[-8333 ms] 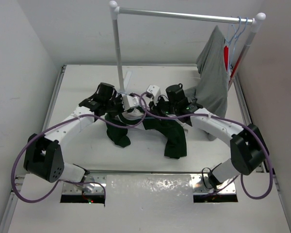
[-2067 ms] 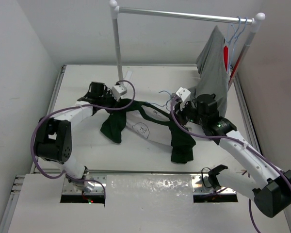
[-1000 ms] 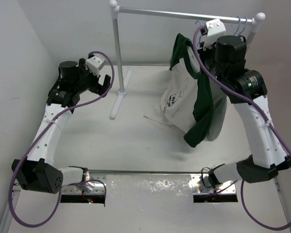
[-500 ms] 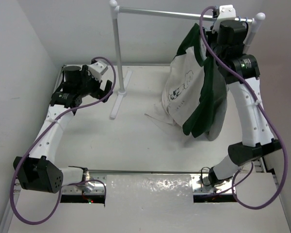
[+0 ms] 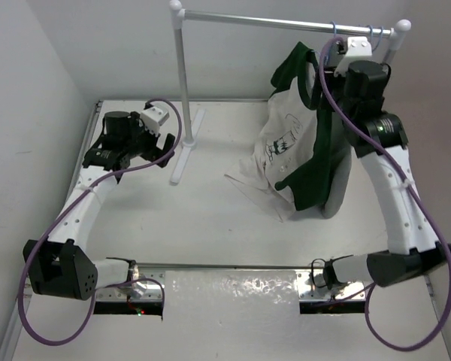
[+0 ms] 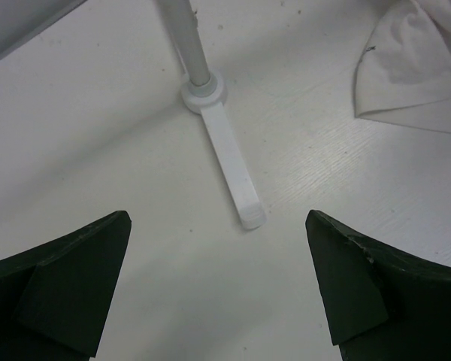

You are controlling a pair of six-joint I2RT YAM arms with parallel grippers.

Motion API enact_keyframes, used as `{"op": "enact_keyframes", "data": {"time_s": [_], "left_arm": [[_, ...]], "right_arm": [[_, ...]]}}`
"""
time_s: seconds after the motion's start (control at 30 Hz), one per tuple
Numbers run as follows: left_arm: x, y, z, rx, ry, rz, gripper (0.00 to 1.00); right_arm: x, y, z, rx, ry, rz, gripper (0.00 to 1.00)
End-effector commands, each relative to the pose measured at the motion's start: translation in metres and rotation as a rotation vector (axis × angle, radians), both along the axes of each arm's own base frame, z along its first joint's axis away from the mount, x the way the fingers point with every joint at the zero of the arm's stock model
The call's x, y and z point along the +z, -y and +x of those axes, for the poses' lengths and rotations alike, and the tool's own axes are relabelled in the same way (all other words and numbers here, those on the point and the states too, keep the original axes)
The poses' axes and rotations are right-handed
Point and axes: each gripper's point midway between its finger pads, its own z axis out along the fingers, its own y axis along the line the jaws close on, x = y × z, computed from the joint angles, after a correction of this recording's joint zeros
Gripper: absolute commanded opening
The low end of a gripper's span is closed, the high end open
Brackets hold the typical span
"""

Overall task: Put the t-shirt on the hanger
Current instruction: Place the hanger at the clothesline, then reset both arms

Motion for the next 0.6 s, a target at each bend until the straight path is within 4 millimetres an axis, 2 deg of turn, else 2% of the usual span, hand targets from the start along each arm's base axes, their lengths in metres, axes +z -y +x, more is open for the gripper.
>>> {"op": "enact_keyframes", "data": {"time_s": [0.0, 0.03, 0.07, 0.1, 0.13, 0.17, 0.2, 0.23, 0.27, 0.3, 0.33, 0.4, 0.43, 0.47, 0.5, 0.53, 0.57], "left_arm": [[0.005, -0.011, 0.004, 0.077, 0.043, 0.003, 1.0], [0.0, -0.014, 0.004, 0.101, 0.035, 0.005, 1.0], [-0.006, -0.021, 0.006, 0.148, 0.033, 0.016, 1.0], [-0.009, -0.024, 0.007, 0.186, 0.025, 0.002, 1.0], [-0.009, -0.028, 0.01, 0.22, 0.037, -0.003, 1.0], [-0.018, -0.038, 0.01, 0.289, 0.023, 0.008, 1.0], [-0.02, -0.043, 0.011, 0.345, 0.014, -0.015, 1.0], [-0.021, -0.048, 0.013, 0.384, 0.023, -0.018, 1.0], [-0.033, -0.054, 0.01, 0.421, 0.008, -0.01, 1.0], [-0.035, -0.058, 0.009, 0.456, 0.009, -0.019, 1.0], [-0.034, -0.06, 0.01, 0.471, 0.029, -0.027, 1.0], [-0.048, -0.067, 0.005, 0.486, 0.022, -0.01, 1.0], [-0.043, -0.069, 0.005, 0.491, 0.06, -0.01, 1.0], [-0.053, -0.078, 0.001, 0.535, 0.057, 0.01, 1.0], [-0.054, -0.083, 0.001, 0.56, 0.073, 0.013, 1.0], [-0.054, -0.088, 0.002, 0.578, 0.094, 0.014, 1.0], [-0.065, -0.092, -0.001, 0.596, 0.083, 0.03, 1.0]], "right_arm": [[0.041, -0.003, -0.035, 0.06, 0.126, 0.046, 0.7], [0.035, -0.006, -0.041, 0.078, 0.119, 0.055, 0.86], [0.049, -0.005, -0.059, 0.098, 0.164, 0.069, 0.92], [0.05, -0.009, -0.068, 0.125, 0.175, 0.086, 0.98], [0.037, -0.022, -0.076, 0.205, 0.159, 0.107, 0.99], [0.034, -0.03, -0.085, 0.259, 0.163, 0.126, 0.99], [0.039, -0.039, -0.109, 0.332, 0.201, 0.16, 0.99], [0.008, -0.065, -0.118, 0.476, 0.154, 0.198, 0.99], [-0.002, -0.075, -0.129, 0.544, 0.153, 0.23, 0.99], [-0.008, -0.084, -0.15, 0.598, 0.164, 0.305, 0.99], [-0.055, -0.094, -0.149, 0.637, 0.111, 0.352, 0.99], [-0.091, -0.107, -0.169, 0.717, 0.085, 0.433, 0.99], [-0.143, -0.112, -0.172, 0.741, 0.027, 0.447, 0.99], [-0.165, -0.112, -0.175, 0.742, 0.014, 0.447, 0.99], [-0.187, -0.112, -0.179, 0.741, 0.006, 0.443, 0.99], [-0.227, -0.108, -0.184, 0.72, -0.028, 0.437, 0.99], [-0.244, -0.101, -0.181, 0.679, -0.034, 0.402, 0.99]]}}
